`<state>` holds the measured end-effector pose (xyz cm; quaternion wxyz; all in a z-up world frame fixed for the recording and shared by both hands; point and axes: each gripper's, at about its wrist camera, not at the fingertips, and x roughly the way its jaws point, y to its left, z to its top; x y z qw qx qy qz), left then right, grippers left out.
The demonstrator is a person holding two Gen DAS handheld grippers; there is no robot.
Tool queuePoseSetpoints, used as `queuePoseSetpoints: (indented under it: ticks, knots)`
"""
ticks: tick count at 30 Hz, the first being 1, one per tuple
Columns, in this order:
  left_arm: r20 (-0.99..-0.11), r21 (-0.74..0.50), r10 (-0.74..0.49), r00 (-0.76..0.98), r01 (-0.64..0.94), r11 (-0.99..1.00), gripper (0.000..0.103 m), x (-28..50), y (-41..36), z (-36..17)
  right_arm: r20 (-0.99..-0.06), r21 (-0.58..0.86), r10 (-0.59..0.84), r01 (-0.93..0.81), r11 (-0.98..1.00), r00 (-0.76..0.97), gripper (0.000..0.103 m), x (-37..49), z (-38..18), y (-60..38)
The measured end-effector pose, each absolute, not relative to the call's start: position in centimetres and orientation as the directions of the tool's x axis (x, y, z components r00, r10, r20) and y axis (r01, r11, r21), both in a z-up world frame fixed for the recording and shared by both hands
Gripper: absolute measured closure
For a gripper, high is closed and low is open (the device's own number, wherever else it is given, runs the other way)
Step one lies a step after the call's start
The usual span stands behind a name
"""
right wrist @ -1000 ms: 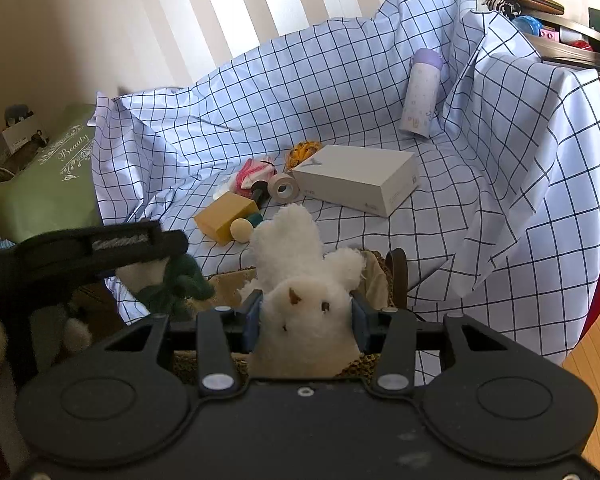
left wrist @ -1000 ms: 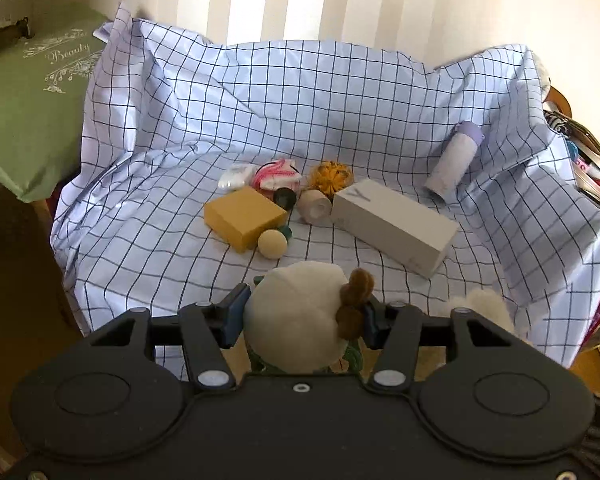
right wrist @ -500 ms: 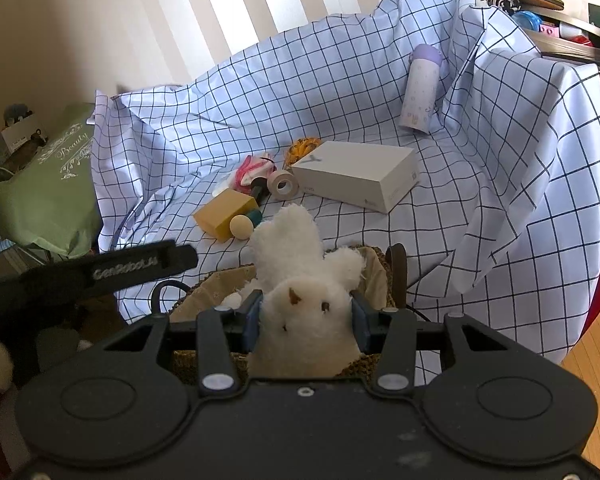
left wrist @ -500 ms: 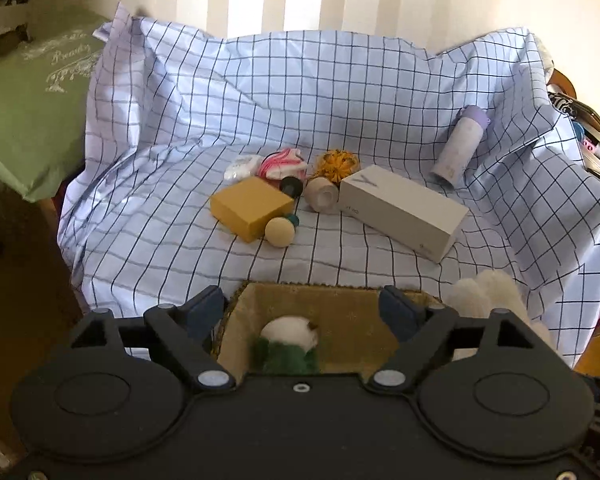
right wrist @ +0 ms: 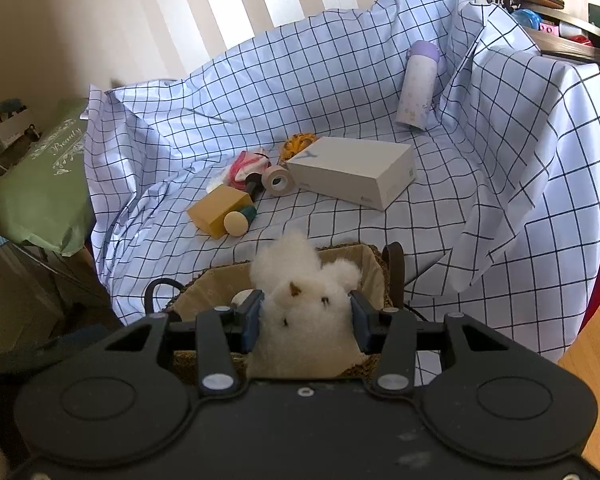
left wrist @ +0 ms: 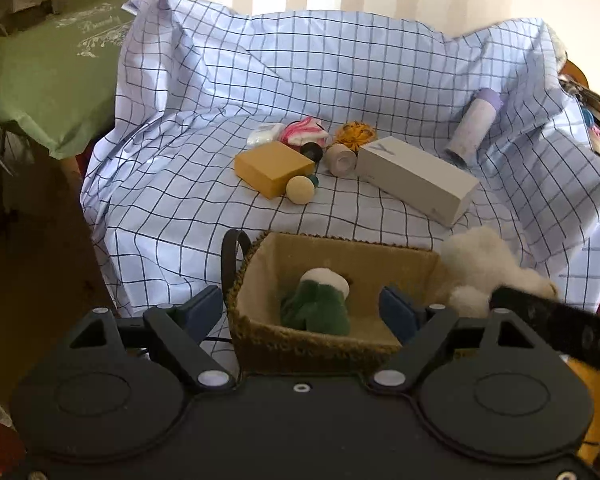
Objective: Organize soft objects
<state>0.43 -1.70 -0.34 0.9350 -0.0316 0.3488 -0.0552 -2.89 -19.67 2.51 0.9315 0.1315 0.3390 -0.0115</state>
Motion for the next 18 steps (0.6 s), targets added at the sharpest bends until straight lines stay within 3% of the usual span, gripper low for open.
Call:
queuePoseSetpoints:
  ticks: [18]
  knots:
    - [-0.674, -0.099, -0.119, 0.729, 0.070, 0.993, 0.021, 0.5, -1.4, -1.2, -0.635, 0.211, 0.013, 0.158, 0.965, 0.772, 0.059, -0.5, 1.5, -20.2]
